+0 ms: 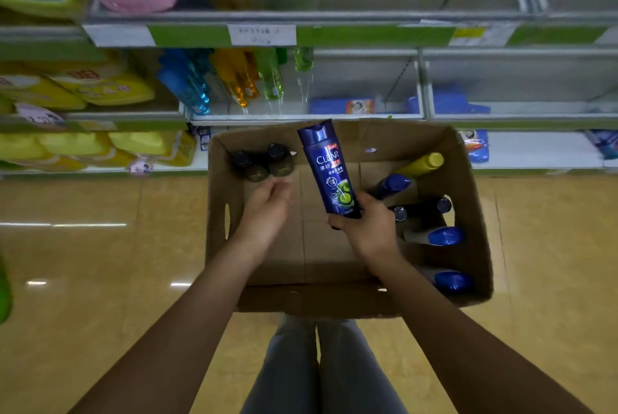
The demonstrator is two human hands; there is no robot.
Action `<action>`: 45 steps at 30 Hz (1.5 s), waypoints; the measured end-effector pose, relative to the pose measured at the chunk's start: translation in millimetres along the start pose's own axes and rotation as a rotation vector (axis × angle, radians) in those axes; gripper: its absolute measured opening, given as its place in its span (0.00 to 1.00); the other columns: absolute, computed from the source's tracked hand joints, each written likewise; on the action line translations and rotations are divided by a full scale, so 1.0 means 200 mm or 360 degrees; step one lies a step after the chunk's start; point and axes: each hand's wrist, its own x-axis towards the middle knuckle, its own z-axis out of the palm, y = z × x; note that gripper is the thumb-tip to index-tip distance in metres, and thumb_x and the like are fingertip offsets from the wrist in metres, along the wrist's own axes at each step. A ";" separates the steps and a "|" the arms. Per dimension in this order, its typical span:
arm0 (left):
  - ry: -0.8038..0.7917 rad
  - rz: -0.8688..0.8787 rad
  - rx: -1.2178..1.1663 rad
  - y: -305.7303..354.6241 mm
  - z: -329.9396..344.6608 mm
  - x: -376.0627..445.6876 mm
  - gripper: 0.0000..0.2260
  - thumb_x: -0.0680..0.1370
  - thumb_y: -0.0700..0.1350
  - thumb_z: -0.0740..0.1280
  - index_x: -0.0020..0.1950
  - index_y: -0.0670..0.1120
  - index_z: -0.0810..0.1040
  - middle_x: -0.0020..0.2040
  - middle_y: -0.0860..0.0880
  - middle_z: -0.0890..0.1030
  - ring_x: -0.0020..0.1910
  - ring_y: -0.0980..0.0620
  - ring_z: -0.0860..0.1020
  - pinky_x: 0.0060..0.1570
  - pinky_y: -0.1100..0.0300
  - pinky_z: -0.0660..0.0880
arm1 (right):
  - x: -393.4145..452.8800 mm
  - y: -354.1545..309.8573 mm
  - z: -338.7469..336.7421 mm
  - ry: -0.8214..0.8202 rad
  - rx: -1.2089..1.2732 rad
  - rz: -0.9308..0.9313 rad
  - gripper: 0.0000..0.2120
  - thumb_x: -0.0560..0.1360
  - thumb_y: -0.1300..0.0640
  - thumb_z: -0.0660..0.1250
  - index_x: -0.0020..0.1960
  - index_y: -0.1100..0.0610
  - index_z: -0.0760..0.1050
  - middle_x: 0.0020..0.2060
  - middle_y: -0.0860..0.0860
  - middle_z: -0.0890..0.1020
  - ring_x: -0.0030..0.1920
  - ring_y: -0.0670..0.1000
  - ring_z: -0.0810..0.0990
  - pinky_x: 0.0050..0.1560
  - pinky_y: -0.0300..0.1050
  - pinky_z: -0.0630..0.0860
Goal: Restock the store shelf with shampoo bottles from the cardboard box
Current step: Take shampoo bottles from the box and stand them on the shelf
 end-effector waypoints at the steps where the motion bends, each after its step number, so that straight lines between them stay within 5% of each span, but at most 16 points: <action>1: -0.0028 0.0092 -0.0005 0.07 0.00 -0.02 0.05 0.80 0.55 0.60 0.50 0.58 0.73 0.52 0.53 0.80 0.53 0.54 0.79 0.55 0.56 0.75 | -0.03 -0.05 -0.03 0.0008 0.0026 -0.0035 0.27 0.69 0.55 0.76 0.66 0.56 0.73 0.57 0.52 0.81 0.50 0.44 0.76 0.40 0.28 0.69; 5: -0.0150 0.0356 -0.0076 0.31 0.00 -0.10 0.15 0.78 0.58 0.61 0.59 0.50 0.72 0.55 0.51 0.80 0.52 0.55 0.81 0.54 0.58 0.78 | -0.12 -0.22 -0.13 0.0071 0.0050 -0.0187 0.27 0.68 0.52 0.77 0.65 0.55 0.74 0.54 0.50 0.83 0.48 0.42 0.77 0.43 0.30 0.72; 10: -0.0162 0.0563 -0.0173 0.50 -0.03 -0.22 0.11 0.78 0.56 0.63 0.59 0.54 0.72 0.55 0.51 0.81 0.54 0.53 0.81 0.55 0.52 0.78 | -0.27 -0.41 -0.24 0.0050 0.0114 -0.0327 0.28 0.69 0.51 0.76 0.66 0.54 0.73 0.48 0.40 0.77 0.41 0.34 0.74 0.41 0.26 0.70; 15: -0.0125 0.0628 -0.0237 0.63 -0.12 -0.36 0.17 0.79 0.55 0.63 0.62 0.46 0.74 0.54 0.47 0.82 0.52 0.49 0.82 0.51 0.47 0.80 | -0.45 -0.57 -0.32 -0.0124 0.0332 -0.0359 0.29 0.69 0.52 0.76 0.67 0.51 0.72 0.44 0.36 0.75 0.46 0.40 0.77 0.49 0.38 0.78; 19: -0.0089 0.0706 -0.0219 0.76 -0.22 -0.48 0.12 0.79 0.53 0.62 0.56 0.47 0.77 0.50 0.48 0.83 0.48 0.51 0.82 0.46 0.52 0.80 | -0.54 -0.70 -0.42 -0.0495 0.0629 -0.0219 0.22 0.69 0.56 0.76 0.60 0.48 0.72 0.48 0.42 0.82 0.47 0.44 0.83 0.43 0.38 0.81; 26: -0.0196 0.0849 -0.0280 0.97 -0.38 -0.71 0.15 0.80 0.53 0.61 0.60 0.45 0.76 0.47 0.51 0.84 0.46 0.54 0.82 0.49 0.51 0.80 | -0.63 -0.92 -0.55 -0.0910 0.0810 -0.0340 0.27 0.70 0.61 0.74 0.67 0.56 0.71 0.57 0.53 0.83 0.57 0.49 0.82 0.58 0.45 0.79; 31: -0.0256 0.0966 -0.0337 1.09 -0.47 -0.87 0.10 0.79 0.52 0.62 0.56 0.49 0.77 0.48 0.52 0.83 0.44 0.56 0.81 0.50 0.52 0.78 | -0.70 -1.04 -0.61 -0.1071 0.0984 -0.0464 0.22 0.73 0.69 0.68 0.66 0.61 0.73 0.57 0.57 0.83 0.58 0.54 0.82 0.56 0.42 0.79; 36: -0.0519 0.1026 -0.0627 1.17 -0.56 -0.95 0.29 0.74 0.55 0.63 0.67 0.36 0.71 0.62 0.35 0.76 0.60 0.38 0.77 0.62 0.43 0.73 | -0.74 -1.14 -0.65 -0.1468 0.1229 -0.0500 0.20 0.72 0.71 0.65 0.64 0.65 0.74 0.57 0.59 0.82 0.55 0.54 0.82 0.58 0.47 0.79; 40: -0.0633 0.1186 -0.0746 1.21 -0.59 -1.00 0.33 0.68 0.52 0.70 0.66 0.34 0.69 0.54 0.39 0.81 0.49 0.44 0.83 0.51 0.51 0.79 | -0.78 -1.20 -0.67 -0.1645 0.1270 -0.0604 0.21 0.72 0.69 0.65 0.64 0.66 0.72 0.58 0.62 0.80 0.58 0.58 0.80 0.60 0.50 0.78; 45: -0.0408 0.1233 -0.0749 1.30 -0.61 -1.05 0.32 0.61 0.52 0.78 0.60 0.42 0.74 0.48 0.45 0.81 0.45 0.48 0.81 0.46 0.52 0.79 | -0.79 -1.27 -0.72 -0.1584 0.1103 -0.0776 0.24 0.75 0.68 0.62 0.71 0.62 0.67 0.65 0.62 0.76 0.65 0.59 0.76 0.64 0.51 0.74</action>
